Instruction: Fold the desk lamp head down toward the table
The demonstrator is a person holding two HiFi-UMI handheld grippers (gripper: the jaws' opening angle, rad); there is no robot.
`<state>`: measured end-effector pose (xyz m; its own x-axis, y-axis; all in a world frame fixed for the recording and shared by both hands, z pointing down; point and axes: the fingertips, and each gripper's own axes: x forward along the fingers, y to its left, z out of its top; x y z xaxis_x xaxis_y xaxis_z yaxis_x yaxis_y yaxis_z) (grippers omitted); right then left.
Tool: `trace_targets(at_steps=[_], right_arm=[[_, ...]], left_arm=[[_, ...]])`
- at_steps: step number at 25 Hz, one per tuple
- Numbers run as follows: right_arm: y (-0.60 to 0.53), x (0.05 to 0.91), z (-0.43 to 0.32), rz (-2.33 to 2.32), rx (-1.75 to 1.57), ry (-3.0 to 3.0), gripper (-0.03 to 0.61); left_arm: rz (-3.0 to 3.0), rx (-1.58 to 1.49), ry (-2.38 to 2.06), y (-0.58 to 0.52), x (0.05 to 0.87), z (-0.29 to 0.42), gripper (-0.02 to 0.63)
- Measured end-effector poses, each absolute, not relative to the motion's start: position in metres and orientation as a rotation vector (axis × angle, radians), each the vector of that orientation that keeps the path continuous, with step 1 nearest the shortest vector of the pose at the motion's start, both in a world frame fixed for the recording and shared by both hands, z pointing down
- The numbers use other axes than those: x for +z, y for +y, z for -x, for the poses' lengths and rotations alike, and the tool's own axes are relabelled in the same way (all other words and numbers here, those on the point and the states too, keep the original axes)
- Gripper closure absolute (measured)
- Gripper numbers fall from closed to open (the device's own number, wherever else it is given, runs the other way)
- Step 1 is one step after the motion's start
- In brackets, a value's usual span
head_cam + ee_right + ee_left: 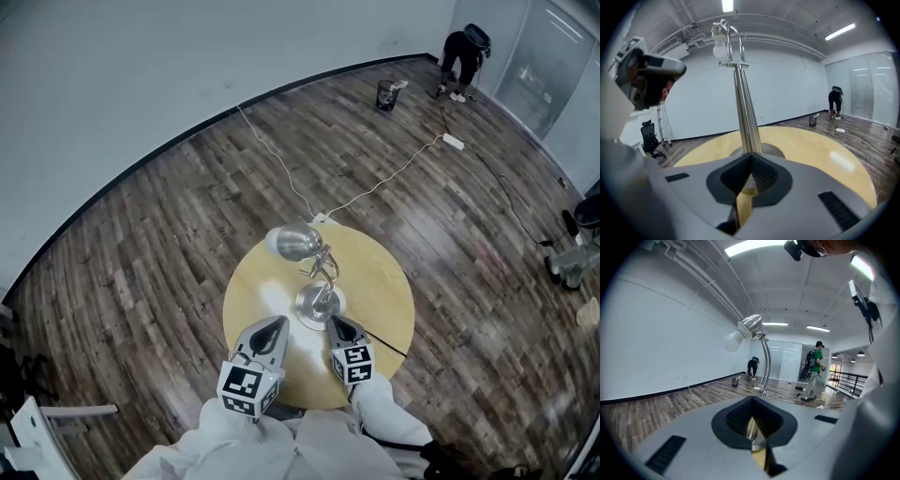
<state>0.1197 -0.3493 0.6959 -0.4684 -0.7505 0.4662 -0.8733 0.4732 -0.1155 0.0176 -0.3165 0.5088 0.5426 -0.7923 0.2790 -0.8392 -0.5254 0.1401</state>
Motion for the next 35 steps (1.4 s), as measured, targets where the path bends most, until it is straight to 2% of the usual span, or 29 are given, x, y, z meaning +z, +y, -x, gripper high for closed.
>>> trace_targets(at_steps=[5,6,10,13,16,20,26,31,35], right_arm=[[-0.359,0.739,-0.118,-1.253,0.467,-2.254,0.566],[-0.358,0.74,-0.117,-1.254,0.476,-2.251,0.566],[-0.36,0.739,-0.115,-1.255,0.497,-2.254,0.566],[-0.359,0.741,-0.113,-1.214,0.472,-2.254,0.566],[-0.356,0.742,-0.112,-1.213,0.488,-2.252,0.566],[-0.355,0.741,-0.111,-1.208,0.493,-2.24,0.566],[-0.355,0.741,-0.112,-1.179,0.497,-2.243,0.566],[-0.354,0.742,-0.113,-1.191,0.512,-2.25,0.566],[-0.356,0.742,-0.112,-1.19,0.52,-2.251,0.566]], left_arm=[[-2.687,0.221,-1.125,-0.311,0.481,-0.038,0.615],[-2.714,0.225,-1.109,-0.312,0.473,-0.038,0.581],[-2.866,0.221,-1.107,-0.321,0.41,-0.03,0.547],[-2.973,0.292,-1.238,-0.331,0.361,-0.026,0.479],[-3.017,0.462,-1.373,-0.349,0.335,-0.028,0.465],[-3.061,0.727,-1.361,-0.374,0.333,-0.042,0.465],[-3.02,1.136,-1.375,-0.395,0.341,-0.052,0.374],[-2.942,1.139,-1.365,-0.398,0.347,-0.048,0.393],[-2.795,1.155,-1.404,-0.416,0.365,-0.015,0.401]])
